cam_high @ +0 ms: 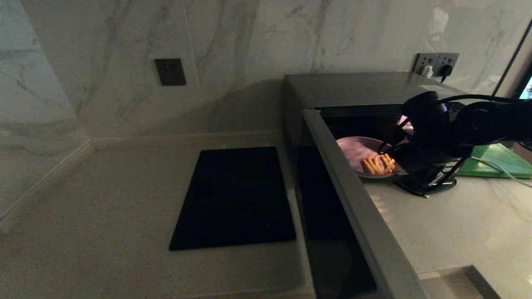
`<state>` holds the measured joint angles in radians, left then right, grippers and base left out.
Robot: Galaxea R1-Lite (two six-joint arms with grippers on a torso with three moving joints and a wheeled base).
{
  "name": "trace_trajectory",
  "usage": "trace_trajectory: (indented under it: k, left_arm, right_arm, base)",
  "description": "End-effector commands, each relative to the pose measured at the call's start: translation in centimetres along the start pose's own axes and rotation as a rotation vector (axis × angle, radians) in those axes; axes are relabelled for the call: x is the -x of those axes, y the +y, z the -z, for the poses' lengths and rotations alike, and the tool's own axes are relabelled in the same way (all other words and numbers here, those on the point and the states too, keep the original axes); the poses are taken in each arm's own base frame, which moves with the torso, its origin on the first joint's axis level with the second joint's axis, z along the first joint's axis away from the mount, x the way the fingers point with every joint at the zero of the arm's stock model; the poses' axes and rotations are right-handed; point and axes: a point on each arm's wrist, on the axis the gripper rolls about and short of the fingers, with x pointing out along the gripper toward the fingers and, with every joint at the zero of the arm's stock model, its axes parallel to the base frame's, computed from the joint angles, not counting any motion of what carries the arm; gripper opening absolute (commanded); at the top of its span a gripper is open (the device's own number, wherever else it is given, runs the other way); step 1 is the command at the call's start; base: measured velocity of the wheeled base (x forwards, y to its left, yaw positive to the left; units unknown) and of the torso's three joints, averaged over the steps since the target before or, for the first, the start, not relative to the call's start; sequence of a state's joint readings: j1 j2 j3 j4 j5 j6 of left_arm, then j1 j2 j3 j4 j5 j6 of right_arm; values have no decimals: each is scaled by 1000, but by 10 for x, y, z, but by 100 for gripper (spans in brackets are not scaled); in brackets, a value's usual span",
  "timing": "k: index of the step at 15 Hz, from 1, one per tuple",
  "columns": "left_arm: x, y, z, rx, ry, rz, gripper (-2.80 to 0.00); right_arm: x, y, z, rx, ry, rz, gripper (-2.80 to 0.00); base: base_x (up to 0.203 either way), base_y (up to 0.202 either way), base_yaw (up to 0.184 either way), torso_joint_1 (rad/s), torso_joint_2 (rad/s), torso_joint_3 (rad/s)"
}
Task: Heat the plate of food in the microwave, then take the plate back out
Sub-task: Take the plate out of the microwave
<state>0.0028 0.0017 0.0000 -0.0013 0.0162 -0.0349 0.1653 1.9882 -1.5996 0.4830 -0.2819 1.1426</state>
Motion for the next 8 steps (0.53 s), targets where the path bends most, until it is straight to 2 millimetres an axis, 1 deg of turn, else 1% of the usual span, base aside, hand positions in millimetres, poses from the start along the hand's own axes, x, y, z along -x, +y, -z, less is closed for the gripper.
trace_trajectory:
  k: [1, 3, 5, 8]
  left_arm:
    - [0, 0, 0, 0, 0, -1, -280]
    - [0, 0, 0, 0, 0, -1, -280]
    - [0, 0, 0, 0, -1, -1, -280]
    - [0, 0, 0, 0, 0, -1, -280]
  right_arm:
    - [21, -11, -1, -7, -4, -6, -280]
    - [38, -23, -2, -7, -5, -5, -280]
    - [60, -35, -3, -11, -12, -20, -280]
    - [90, -58, -2, -6, -10, -5, -280]
  base:
    - [0, 0, 0, 0, 0, 0]
    - [0, 0, 0, 0, 0, 0]
    - [0, 0, 0, 0, 0, 0]
    - [0, 0, 0, 0, 0, 0]
